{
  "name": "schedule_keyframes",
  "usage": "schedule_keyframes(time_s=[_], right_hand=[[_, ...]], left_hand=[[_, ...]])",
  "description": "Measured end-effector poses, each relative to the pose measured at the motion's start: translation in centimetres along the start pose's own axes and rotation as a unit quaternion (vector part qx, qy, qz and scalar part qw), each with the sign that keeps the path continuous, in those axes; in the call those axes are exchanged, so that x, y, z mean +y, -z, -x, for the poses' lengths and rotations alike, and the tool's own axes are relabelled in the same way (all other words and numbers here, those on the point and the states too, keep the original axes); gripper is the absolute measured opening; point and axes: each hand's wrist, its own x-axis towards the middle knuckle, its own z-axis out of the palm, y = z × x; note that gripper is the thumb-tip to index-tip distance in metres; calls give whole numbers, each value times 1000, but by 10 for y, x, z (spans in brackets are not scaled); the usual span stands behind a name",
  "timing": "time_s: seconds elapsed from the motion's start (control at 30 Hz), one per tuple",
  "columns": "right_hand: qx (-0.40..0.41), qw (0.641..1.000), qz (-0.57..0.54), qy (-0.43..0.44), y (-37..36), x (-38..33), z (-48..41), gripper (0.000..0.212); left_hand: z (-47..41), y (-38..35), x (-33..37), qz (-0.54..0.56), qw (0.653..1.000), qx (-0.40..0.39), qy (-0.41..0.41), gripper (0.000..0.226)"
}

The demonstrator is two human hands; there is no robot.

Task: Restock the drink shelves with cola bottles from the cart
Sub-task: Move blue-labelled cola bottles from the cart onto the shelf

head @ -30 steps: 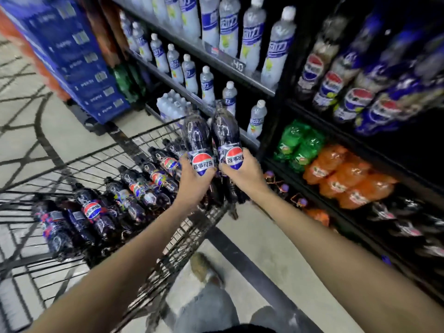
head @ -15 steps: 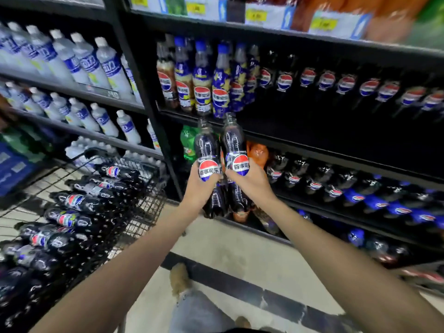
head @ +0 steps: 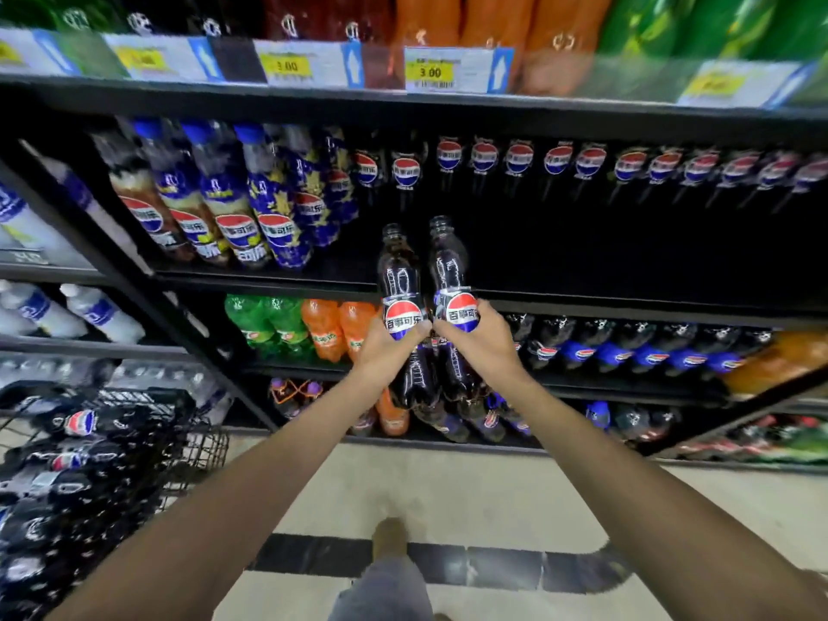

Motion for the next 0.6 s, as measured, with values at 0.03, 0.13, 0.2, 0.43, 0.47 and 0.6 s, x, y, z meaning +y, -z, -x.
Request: schedule_keyframes(time_s=[0.03, 0.13, 0.2, 0.43, 0.47, 0.6], right_hand=[[10, 1000, 1, 5, 4, -2, -8, 32], [36, 999, -2, 20, 13, -13, -35, 36], [55, 998, -4, 32, 18, -21, -52, 38], [90, 995, -17, 41, 36, -37, -102, 46], [96, 994, -18, 39, 37, -36, -107, 46], [123, 992, -17, 35, 37, -27, -122, 51]], left_hand=[[-11, -2, 4, -6, 1000, -11, -8, 18], [-42, -6, 25, 1, 999, -38, -21, 43], [-61, -8, 40, -2, 998, -40, -44, 55], [-122, -17, 77, -8, 992, -82, -101, 67], [-128, -18, 79, -13, 990, -87, -107, 70], [-145, -25, 76, -35, 985, -113, -128, 71]])
